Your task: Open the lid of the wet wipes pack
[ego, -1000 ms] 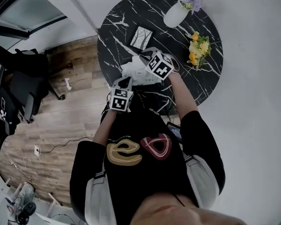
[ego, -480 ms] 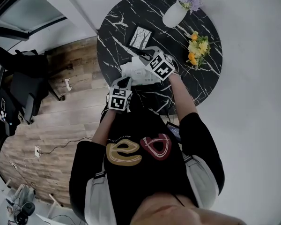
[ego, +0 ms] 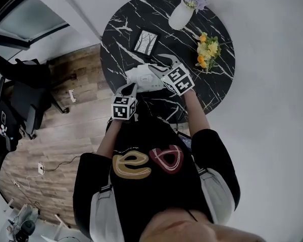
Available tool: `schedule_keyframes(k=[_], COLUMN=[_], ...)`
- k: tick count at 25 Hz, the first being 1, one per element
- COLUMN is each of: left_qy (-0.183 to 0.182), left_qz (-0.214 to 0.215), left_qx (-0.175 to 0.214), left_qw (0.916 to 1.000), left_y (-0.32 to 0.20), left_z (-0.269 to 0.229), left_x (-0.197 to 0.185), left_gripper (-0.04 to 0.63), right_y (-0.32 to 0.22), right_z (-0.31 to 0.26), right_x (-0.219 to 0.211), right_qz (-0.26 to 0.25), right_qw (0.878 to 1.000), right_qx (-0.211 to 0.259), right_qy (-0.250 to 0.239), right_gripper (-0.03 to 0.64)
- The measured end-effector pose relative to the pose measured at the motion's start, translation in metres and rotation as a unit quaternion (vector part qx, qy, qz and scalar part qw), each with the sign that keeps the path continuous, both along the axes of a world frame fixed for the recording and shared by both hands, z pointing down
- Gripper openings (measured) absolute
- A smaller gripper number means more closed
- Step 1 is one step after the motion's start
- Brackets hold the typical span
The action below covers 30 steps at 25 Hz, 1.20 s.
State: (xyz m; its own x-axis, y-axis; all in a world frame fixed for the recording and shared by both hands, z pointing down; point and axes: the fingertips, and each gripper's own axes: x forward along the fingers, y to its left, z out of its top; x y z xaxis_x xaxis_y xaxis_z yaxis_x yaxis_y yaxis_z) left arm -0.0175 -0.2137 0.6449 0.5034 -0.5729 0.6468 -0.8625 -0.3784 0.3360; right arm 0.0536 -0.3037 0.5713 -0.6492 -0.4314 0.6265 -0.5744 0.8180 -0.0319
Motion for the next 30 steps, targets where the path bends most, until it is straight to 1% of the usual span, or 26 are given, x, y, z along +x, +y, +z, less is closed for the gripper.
schedule_keyframes(k=[6,12,16,19,21,26,28,30], left_qy=[0.018,0.038,0.056,0.058,0.056,0.051,0.048,0.047], left_qz=[-0.026,-0.049,-0.062,-0.061,-0.06,-0.056,-0.054,-0.055], left_qx=[0.043,0.099,0.125,0.139,0.147,0.156,0.158,0.159], left_qw=[0.9986,0.9932,0.9887,0.9867,0.9858,0.9849,0.9848,0.9846], left_y=[-0.003,-0.005,-0.006,-0.003,0.001,0.012,0.014,0.016], left_z=[-0.027,-0.061,-0.082,-0.091,-0.094,-0.097,-0.098,-0.099], left_x=[-0.002,-0.004,-0.005,-0.003,-0.001,0.005,0.005,0.005], left_gripper=[0.019,0.02,0.02,0.02,0.02,0.018,0.018,0.018], right_y=[0.019,0.043,0.058,0.069,0.079,0.096,0.1,0.103], right_z=[-0.021,-0.027,-0.03,-0.03,-0.028,-0.021,-0.021,-0.021], right_x=[0.018,0.032,0.04,0.044,0.044,0.043,0.042,0.041], right_qz=[0.069,0.136,0.181,0.199,0.195,0.191,0.192,0.188], right_qw=[0.995,0.985,0.975,0.971,0.972,0.974,0.973,0.975], right_qx=[0.029,0.046,0.056,0.064,0.063,0.057,0.057,0.055], right_qy=[-0.059,-0.095,-0.112,-0.115,-0.115,-0.111,-0.11,-0.108], right_gripper=[0.213,0.213,0.213,0.213,0.209,0.139,0.102,0.05])
